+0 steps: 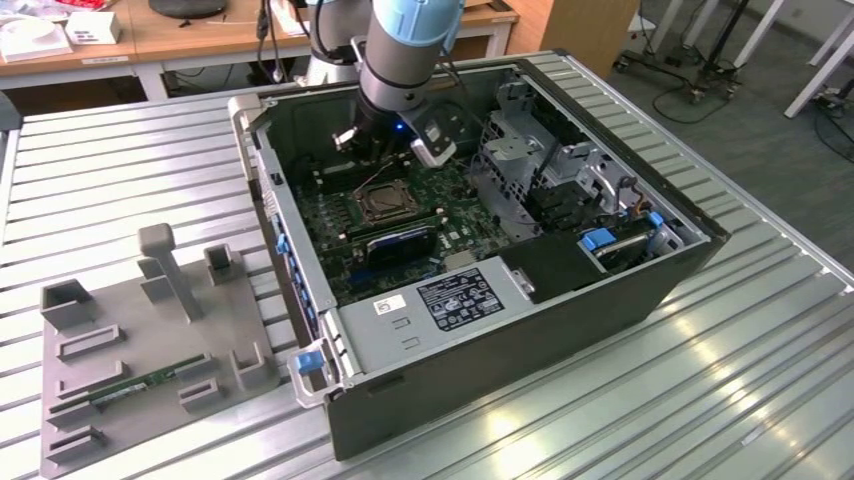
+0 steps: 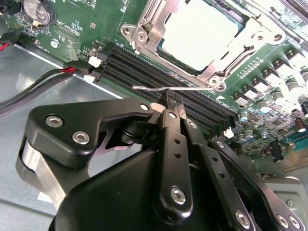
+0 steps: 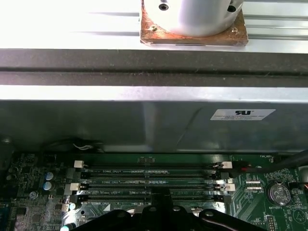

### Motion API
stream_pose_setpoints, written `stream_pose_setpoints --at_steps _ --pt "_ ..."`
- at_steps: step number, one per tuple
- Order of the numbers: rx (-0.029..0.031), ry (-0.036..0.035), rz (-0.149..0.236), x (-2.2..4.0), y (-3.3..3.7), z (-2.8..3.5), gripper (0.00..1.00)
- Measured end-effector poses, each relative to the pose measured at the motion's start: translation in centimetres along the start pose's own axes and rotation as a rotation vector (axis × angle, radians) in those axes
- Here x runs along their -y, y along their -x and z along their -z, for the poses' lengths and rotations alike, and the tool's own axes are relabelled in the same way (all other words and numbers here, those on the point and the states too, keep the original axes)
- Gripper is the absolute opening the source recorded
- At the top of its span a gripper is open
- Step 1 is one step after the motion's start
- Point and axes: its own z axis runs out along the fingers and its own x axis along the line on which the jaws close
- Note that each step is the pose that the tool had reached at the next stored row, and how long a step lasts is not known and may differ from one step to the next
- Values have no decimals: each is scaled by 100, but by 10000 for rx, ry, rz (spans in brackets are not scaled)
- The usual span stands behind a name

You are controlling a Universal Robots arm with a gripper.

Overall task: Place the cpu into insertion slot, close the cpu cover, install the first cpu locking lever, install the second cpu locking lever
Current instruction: 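Install the first cpu locking lever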

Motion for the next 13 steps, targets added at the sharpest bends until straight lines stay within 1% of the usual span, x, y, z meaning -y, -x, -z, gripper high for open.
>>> stream_pose_setpoints --at_steps 6,13 --pt "1 0 0 8 1 2 11" --pt "-1 -1 0 14 4 -10 11"
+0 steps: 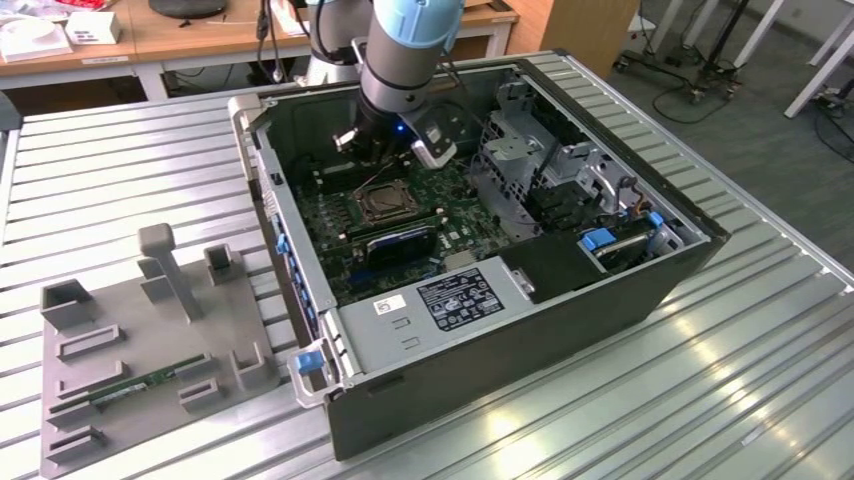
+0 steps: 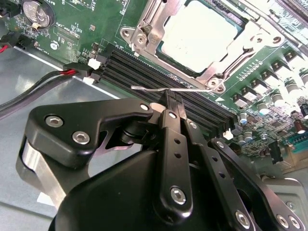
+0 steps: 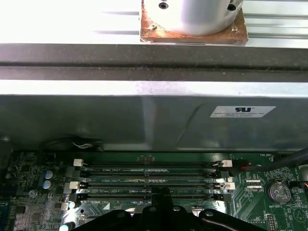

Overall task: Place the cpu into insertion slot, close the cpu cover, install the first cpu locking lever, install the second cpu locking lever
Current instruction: 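Install the first cpu locking lever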

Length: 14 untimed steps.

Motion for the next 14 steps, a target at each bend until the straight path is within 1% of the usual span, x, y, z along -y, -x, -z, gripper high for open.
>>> stream_pose_setpoints --at_steps 14 --pt "1 2 0 11 38 -31 11"
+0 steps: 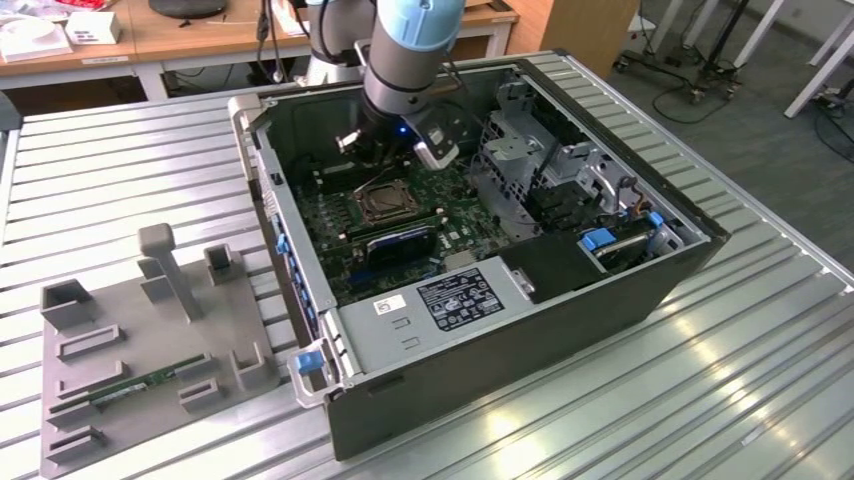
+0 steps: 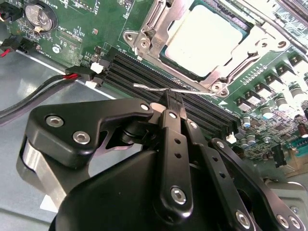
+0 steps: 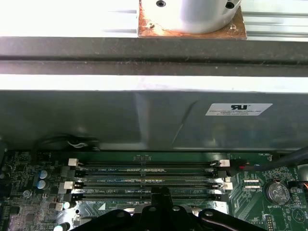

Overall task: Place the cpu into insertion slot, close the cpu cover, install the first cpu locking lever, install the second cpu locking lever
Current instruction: 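Install the first cpu locking lever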

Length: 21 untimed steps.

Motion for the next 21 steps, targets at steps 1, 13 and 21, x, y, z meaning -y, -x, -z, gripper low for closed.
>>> stream_pose_setpoints --at_steps 1,13,21 --pt "0 0 0 1 3 -3 11" --pt "0 -1 0 19 39 -51 11" --pt "0 0 0 24 51 -64 11"
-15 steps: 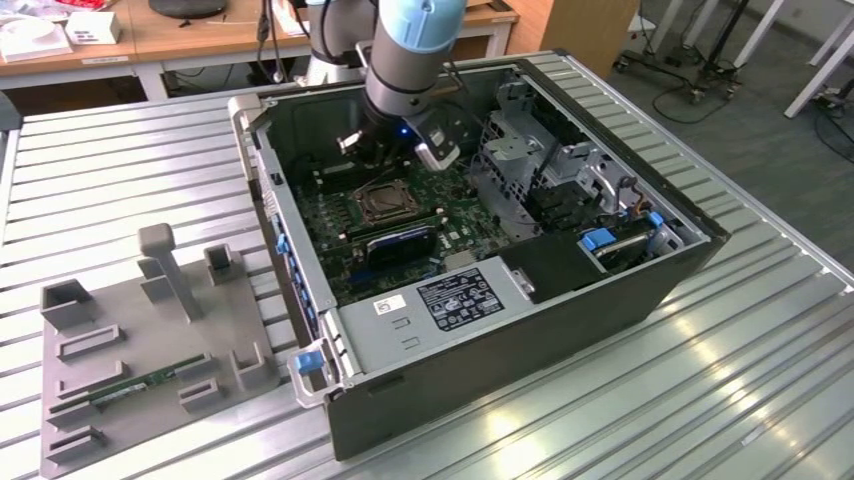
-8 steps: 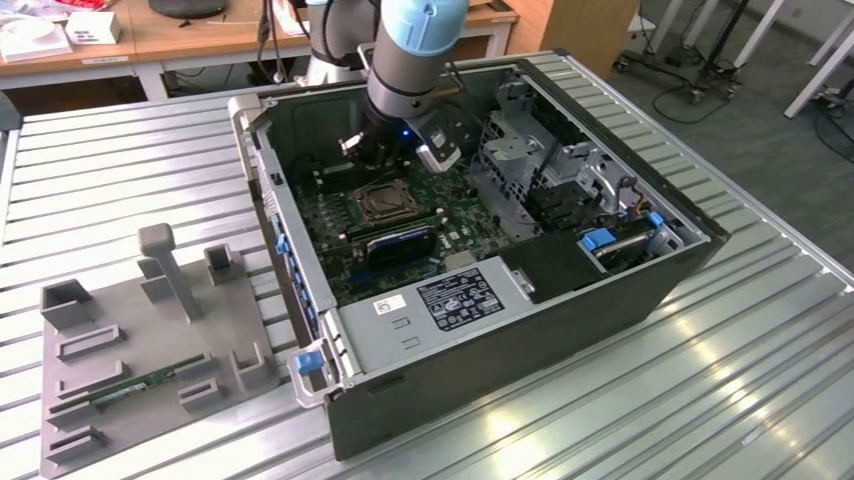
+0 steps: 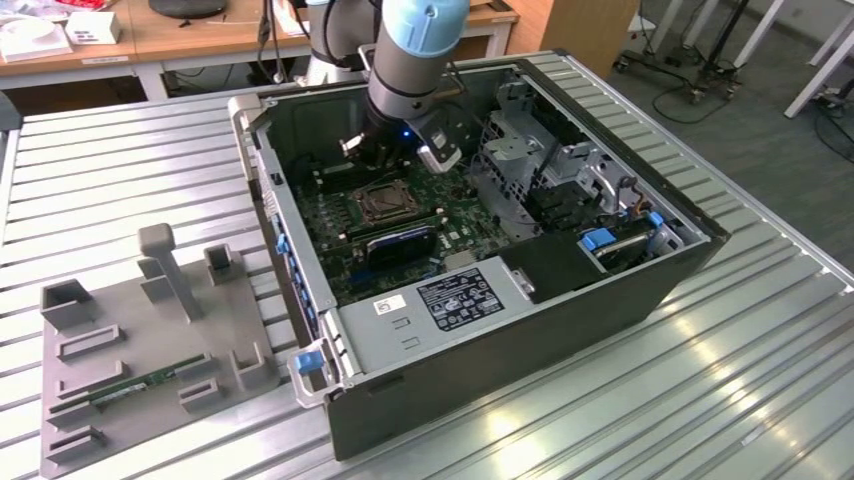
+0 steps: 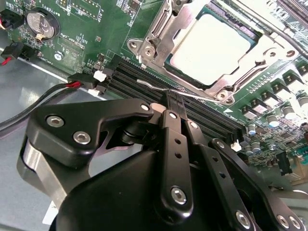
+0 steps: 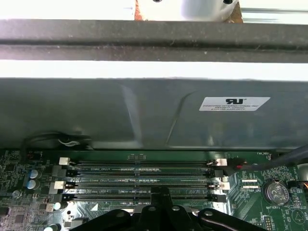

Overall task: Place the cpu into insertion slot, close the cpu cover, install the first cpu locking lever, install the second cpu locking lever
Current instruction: 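Install the first cpu locking lever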

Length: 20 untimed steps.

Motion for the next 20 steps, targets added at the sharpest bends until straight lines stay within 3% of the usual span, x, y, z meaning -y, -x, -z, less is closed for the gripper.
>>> stream_pose_setpoints --at_steps 20 --pt "-1 -3 0 27 80 -72 11"
